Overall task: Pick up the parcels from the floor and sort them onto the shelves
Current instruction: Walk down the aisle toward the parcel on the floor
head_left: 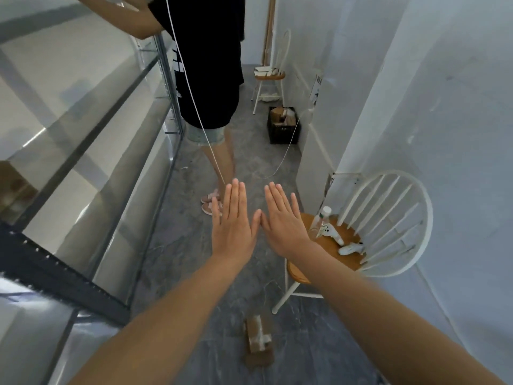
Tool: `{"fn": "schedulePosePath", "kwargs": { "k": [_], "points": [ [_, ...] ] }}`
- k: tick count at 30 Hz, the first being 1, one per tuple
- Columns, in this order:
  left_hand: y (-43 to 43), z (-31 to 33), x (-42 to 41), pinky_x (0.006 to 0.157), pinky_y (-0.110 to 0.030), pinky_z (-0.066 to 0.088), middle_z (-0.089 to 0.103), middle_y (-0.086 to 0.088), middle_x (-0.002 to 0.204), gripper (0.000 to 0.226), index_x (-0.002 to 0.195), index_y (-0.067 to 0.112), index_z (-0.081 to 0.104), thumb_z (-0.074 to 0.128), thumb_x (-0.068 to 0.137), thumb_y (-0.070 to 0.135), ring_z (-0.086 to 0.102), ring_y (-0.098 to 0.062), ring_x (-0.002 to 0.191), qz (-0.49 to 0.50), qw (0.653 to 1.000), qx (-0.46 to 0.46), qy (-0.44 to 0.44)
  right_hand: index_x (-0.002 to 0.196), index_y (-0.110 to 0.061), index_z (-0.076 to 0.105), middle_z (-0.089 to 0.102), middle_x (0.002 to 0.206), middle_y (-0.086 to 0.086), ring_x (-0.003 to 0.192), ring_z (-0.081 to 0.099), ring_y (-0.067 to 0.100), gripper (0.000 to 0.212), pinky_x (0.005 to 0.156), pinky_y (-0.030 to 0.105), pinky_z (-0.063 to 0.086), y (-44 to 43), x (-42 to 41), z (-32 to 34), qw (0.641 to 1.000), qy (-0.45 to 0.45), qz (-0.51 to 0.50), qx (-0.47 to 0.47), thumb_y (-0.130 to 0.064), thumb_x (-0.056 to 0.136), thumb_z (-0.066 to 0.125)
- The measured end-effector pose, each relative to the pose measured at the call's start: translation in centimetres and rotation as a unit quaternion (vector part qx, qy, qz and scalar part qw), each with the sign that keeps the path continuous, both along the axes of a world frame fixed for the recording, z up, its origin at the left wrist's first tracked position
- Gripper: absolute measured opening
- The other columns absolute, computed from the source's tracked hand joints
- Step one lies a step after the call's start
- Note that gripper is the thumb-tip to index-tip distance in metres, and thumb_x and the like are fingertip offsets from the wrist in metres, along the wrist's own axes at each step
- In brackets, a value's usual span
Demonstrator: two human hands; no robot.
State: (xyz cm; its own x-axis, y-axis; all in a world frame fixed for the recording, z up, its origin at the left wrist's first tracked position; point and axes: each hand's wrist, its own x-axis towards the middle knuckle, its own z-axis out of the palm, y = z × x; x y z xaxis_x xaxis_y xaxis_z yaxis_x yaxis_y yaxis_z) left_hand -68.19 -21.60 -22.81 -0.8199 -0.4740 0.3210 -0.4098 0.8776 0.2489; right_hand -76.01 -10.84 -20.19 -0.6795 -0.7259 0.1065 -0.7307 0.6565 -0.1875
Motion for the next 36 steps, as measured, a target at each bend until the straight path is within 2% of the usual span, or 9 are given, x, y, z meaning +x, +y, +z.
{"fn": "schedulePosePath", "kwargs": {
  "k": [6, 10, 16, 21, 28, 32, 36],
  "points": [
    [2.3, -5.2, -0.8, 0.124, -0.044, -0.010, -0.005, -0.002, 0.169, 0.071, 0.160, 0.012, -0.002, 0.009, 0.103, 0.052, -0.010, -0.014, 0.155, 0.050, 0.997, 0.047, -0.036, 0.158, -0.009, 0.001, -0.004, 0.167, 0.005, 0.153, -0.011, 0.017, 0.060, 0.122, 0.040, -0.012, 1.2, -1.6, -4.8, 0.998, -0.052, 0.028, 0.023, -0.033, 0.108, 0.021],
    [3.3, -9.3, -1.0, 0.126, -0.048, -0.001, 0.000, -0.004, 0.169, 0.070, 0.161, 0.010, 0.004, 0.013, 0.104, 0.050, -0.003, -0.016, 0.156, 0.077, 0.993, 0.070, -0.058, 0.158, -0.009, -0.001, -0.007, 0.167, 0.004, 0.152, -0.013, 0.015, 0.060, 0.122, 0.039, -0.013, 1.6, -2.0, -9.2, 0.992, -0.112, 0.032, 0.040, -0.033, 0.107, 0.020],
    [4.1, -14.7, -0.9, 0.124, -0.046, -0.010, -0.009, -0.002, 0.168, 0.074, 0.160, 0.011, -0.003, -0.001, 0.099, 0.052, -0.012, -0.014, 0.154, 0.083, 0.983, 0.113, -0.118, 0.158, -0.010, -0.001, -0.006, 0.167, 0.001, 0.152, -0.013, 0.013, 0.059, 0.122, 0.038, -0.013, 1.9, -1.7, -15.8, 0.978, -0.200, 0.002, 0.054, -0.034, 0.108, 0.018],
    [2.5, -20.3, -2.1, 0.125, -0.048, -0.008, -0.007, -0.002, 0.169, 0.072, 0.160, 0.011, -0.003, 0.003, 0.101, 0.051, -0.012, -0.013, 0.154, 0.073, 0.981, 0.113, -0.137, 0.158, -0.011, -0.002, -0.007, 0.167, 0.001, 0.152, -0.014, 0.012, 0.059, 0.123, 0.038, -0.012, 0.6, -2.8, -21.4, 0.974, -0.221, 0.001, 0.053, -0.036, 0.108, 0.017],
    [1.8, -30.4, -2.1, 0.124, -0.045, -0.013, -0.012, 0.000, 0.169, 0.075, 0.160, 0.013, -0.008, -0.004, 0.098, 0.056, -0.015, -0.013, 0.154, 0.056, 0.970, 0.158, -0.176, 0.158, -0.011, 0.000, -0.005, 0.167, 0.001, 0.153, -0.011, 0.013, 0.060, 0.122, 0.036, -0.013, -0.2, -3.7, -32.4, 0.964, -0.252, -0.024, 0.079, -0.036, 0.107, 0.020],
    [1.5, -38.3, -1.0, 0.124, -0.042, -0.014, -0.010, 0.001, 0.169, 0.076, 0.160, 0.014, -0.006, -0.002, 0.097, 0.056, -0.014, -0.012, 0.154, 0.060, 0.960, 0.199, -0.190, 0.159, -0.012, 0.007, 0.002, 0.167, 0.001, 0.153, -0.005, 0.013, 0.058, 0.122, 0.037, -0.010, 0.4, -3.5, -40.8, 0.936, -0.327, -0.107, 0.072, -0.036, 0.107, 0.021],
    [0.7, -45.9, 0.7, 0.123, -0.037, -0.013, -0.005, 0.003, 0.169, 0.072, 0.161, 0.017, -0.001, 0.001, 0.099, 0.054, -0.011, -0.011, 0.155, 0.070, 0.946, 0.239, -0.206, 0.158, -0.011, 0.012, 0.008, 0.167, 0.003, 0.154, -0.001, 0.014, 0.057, 0.122, 0.036, -0.008, 1.7, -2.8, -48.8, 0.920, -0.347, -0.158, 0.090, -0.034, 0.107, 0.023]
  ]
}}
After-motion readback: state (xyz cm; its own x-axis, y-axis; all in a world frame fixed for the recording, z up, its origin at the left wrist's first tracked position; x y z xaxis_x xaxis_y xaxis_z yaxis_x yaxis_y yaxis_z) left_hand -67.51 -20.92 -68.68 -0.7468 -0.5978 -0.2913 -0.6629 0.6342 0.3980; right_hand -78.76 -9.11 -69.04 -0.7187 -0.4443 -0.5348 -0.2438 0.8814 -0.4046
